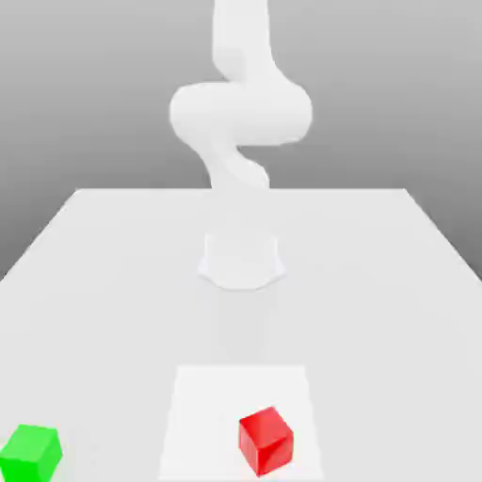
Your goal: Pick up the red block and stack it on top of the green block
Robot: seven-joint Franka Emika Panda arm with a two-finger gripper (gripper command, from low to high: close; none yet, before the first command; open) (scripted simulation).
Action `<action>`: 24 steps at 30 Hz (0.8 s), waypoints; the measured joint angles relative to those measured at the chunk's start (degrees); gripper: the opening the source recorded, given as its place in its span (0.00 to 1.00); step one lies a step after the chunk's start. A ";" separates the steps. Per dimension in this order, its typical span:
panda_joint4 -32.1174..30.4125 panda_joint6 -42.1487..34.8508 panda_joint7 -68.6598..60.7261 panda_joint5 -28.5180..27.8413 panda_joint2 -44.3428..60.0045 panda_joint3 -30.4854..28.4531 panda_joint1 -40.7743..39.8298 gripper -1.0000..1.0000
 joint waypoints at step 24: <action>-10.85 20.59 -23.22 1.70 50.08 -2.81 6.39 0.50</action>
